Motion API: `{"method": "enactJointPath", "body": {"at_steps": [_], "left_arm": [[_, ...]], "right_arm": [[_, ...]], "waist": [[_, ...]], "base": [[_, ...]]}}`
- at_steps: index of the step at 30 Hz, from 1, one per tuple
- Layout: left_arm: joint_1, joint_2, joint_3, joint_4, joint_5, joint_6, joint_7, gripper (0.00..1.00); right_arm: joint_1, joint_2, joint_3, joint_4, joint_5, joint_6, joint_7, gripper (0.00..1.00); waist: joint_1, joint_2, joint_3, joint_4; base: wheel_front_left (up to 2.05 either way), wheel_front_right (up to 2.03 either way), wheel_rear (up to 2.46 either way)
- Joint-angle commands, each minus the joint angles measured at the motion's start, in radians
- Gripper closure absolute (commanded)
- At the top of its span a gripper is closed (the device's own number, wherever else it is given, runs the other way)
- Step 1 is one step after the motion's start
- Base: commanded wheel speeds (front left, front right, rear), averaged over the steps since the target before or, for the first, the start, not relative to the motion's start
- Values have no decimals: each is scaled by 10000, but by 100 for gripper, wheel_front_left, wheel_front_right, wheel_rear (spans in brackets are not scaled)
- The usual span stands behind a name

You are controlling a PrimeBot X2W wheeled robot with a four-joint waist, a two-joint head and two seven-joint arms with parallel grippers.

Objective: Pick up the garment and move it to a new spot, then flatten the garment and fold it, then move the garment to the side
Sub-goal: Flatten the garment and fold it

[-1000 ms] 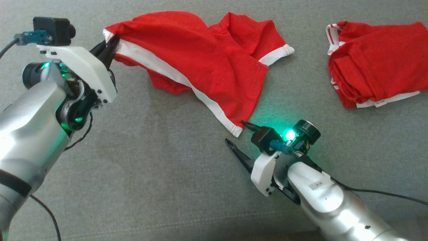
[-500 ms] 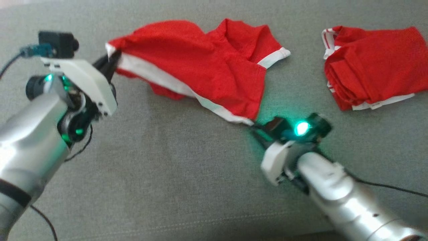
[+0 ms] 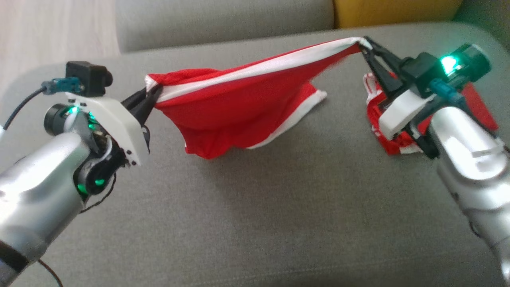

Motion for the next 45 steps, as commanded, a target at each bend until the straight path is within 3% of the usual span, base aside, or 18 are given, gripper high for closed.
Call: {"method": "enactJointPath", "body": {"at_steps": [1, 6, 11, 15, 20, 25, 30, 34, 39, 45], "left_arm": [[-418, 638, 457, -609, 136, 261, -57, 100], [-405, 1323, 608, -2257, 278, 1145, 57, 100], [-204, 2121, 634, -4249, 307, 2075, 461, 100], [-33, 2736, 664, -5939, 103, 2632, 925, 100], [-222, 3454, 722, -7421, -22, 3035, 1656, 100], [-709, 3649, 848, -7443, 84, 3012, 2051, 100], [-1844, 3426, 938, -6339, 643, 2524, 2530, 100], [-3114, 2708, 1221, -4633, 1040, 1987, 2598, 100], [-4730, 1668, 1630, -1976, 1627, 1479, 2064, 100], [-6159, 606, 1961, 305, 2328, 1123, 797, 100]], "right_arm": [[-281, -292, -77, -560, -99, -9, 78, 100], [-252, -1000, 384, -1799, -169, -9, 918, 100], [148, -1910, -111, -3867, 34, -9, 2002, 100], [1140, -2709, -690, -5899, 350, -9, 3464, 100], [1934, -3449, -1682, -8228, 382, -9, 5008, 100], [1850, -3454, -2150, -9068, 591, -9, 5698, 100], [452, -3230, -1702, -8538, 1077, -9, 5952, 100], [-1865, -2861, -740, -7212, 1225, -9, 5807, 100], [-4882, -1848, 88, -4674, 1004, -9, 4747, 100], [-7061, -632, -245, -1995, 77, -9, 2968, 100]], "waist": [[0, 0, -650, 94], [0, 0, -1059, 180], [0, 0, -1388, 367], [0, 0, -1482, 600], [0, 0, -1285, 746], [0, 0, -875, 750], [0, 0, 314, 580], [0, 0, 1542, 484], [0, 0, 2535, 317], [0, 0, 3252, 341]], "base": [[0, 0, 0], [0, 0, 0], [0, 0, 0], [0, 0, 0], [0, 0, 0], [0, 0, 0], [0, 0, 0], [0, 0, 0], [0, 0, 0], [0, 0, 0]]}}
